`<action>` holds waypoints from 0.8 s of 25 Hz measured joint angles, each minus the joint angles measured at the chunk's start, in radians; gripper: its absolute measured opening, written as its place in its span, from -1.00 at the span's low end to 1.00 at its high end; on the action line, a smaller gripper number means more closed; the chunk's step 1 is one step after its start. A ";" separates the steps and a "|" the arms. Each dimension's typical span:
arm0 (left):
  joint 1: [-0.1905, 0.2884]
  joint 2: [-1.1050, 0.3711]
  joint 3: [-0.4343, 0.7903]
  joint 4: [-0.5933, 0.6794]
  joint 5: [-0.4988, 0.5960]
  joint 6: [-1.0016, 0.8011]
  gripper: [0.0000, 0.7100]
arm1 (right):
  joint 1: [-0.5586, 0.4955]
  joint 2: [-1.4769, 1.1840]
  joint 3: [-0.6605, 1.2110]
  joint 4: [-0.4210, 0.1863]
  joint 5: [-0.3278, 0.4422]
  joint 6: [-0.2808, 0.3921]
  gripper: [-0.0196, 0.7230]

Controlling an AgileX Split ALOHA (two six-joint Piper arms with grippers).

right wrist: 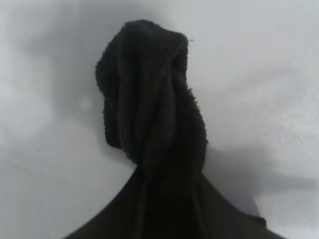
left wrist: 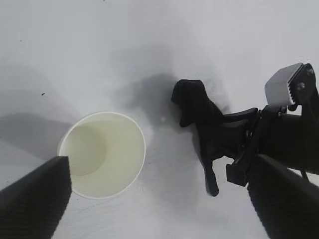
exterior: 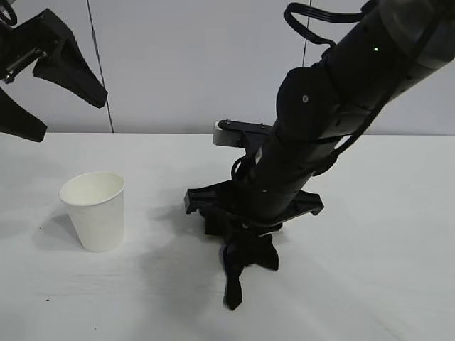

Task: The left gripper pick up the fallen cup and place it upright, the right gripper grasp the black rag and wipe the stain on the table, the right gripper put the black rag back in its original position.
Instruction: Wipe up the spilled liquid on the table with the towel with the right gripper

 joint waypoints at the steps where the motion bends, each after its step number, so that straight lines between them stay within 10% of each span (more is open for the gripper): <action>1: 0.000 0.000 0.000 0.000 0.001 0.000 0.95 | -0.025 0.000 0.000 0.000 -0.003 0.000 -0.66; 10: 0.000 0.000 0.000 0.000 0.013 0.000 0.95 | -0.232 -0.012 -0.001 -0.024 0.046 -0.020 -0.59; 15: 0.000 0.000 0.000 0.000 0.016 0.000 0.95 | -0.262 -0.061 0.005 -0.038 0.167 -0.029 0.64; 20: 0.000 0.000 0.000 0.000 0.016 0.000 0.95 | -0.263 -0.205 0.008 -0.023 0.261 -0.027 0.90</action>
